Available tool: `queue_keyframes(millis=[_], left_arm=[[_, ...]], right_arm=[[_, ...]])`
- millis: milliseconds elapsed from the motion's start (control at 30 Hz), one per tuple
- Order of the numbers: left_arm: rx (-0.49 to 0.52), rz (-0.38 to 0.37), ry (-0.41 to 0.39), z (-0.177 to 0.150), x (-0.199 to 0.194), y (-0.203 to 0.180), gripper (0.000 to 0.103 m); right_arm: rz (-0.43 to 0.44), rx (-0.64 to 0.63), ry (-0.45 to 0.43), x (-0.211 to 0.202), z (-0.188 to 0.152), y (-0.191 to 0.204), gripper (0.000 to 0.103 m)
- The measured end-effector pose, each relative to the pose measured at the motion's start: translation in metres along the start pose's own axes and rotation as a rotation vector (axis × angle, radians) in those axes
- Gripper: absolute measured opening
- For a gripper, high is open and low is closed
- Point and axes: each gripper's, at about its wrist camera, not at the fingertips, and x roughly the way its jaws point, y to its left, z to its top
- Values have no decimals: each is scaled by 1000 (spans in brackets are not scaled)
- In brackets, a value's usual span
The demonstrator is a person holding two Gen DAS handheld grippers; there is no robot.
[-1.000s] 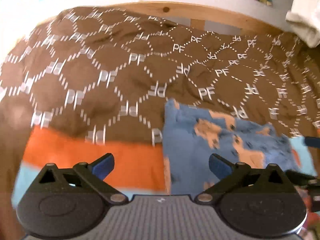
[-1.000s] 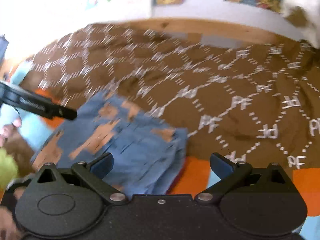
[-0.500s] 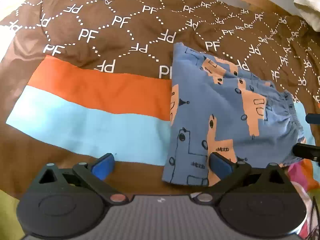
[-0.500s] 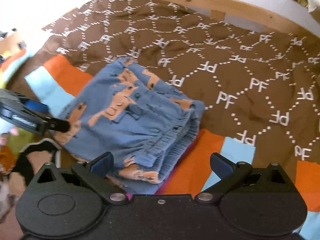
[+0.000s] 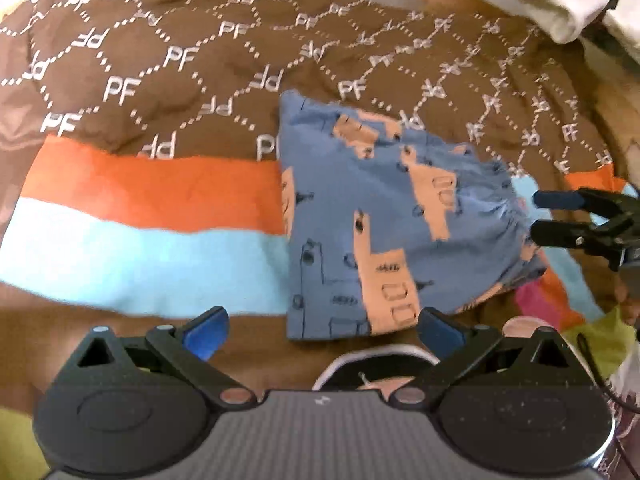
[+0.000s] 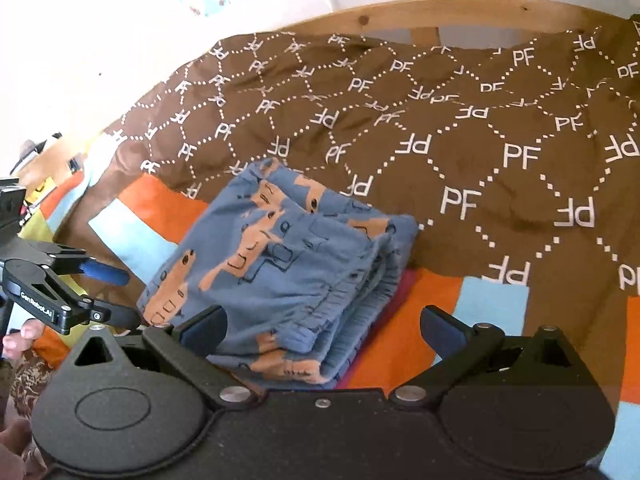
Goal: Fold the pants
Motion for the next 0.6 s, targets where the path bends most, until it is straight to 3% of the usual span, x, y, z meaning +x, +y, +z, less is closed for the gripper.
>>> queue_keyframes(millis=[267,367,600], left_arm=[[-26,-63,-70,25,23,18,103],[-24,-89,-53,30,37,23,103],[-1,-117,-60,28,41,25,103]], right_arm=[[92,160,-34,25,9,-34,102],[138,236,-33,42,21,-57,102],[273,253,-20,71,35,-74,101]])
